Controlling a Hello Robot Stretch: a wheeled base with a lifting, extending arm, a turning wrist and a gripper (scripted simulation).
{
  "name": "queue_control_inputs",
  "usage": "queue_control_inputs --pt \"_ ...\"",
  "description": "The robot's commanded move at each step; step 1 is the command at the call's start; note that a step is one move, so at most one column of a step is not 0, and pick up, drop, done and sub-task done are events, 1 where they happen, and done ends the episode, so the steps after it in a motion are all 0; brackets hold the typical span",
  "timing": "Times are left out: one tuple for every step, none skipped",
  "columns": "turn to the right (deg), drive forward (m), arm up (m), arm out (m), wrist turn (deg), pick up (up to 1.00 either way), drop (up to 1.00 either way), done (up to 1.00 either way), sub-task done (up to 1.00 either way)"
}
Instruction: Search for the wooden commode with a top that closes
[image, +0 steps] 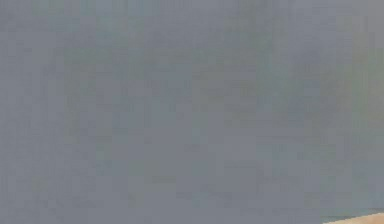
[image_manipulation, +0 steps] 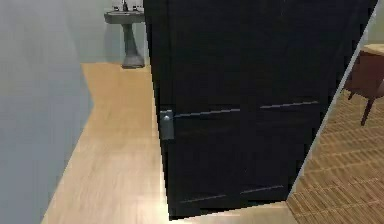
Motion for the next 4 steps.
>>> queue_control_inputs --pt "33.0 0.00 0.00 0.00 0.0 0.00 0.00 0.00 0.00" --pt "0.0 0.40 0.00 0.00 0.0 0.00 0.00 0.00 0.00" --pt "27.0 0.00 0.00 0.00 0.0 0.00 0.00 0.00 0.00" --pt "0.0 0.50 0.00 0.00 0.0 0.00 0.00 0.00 0.00"
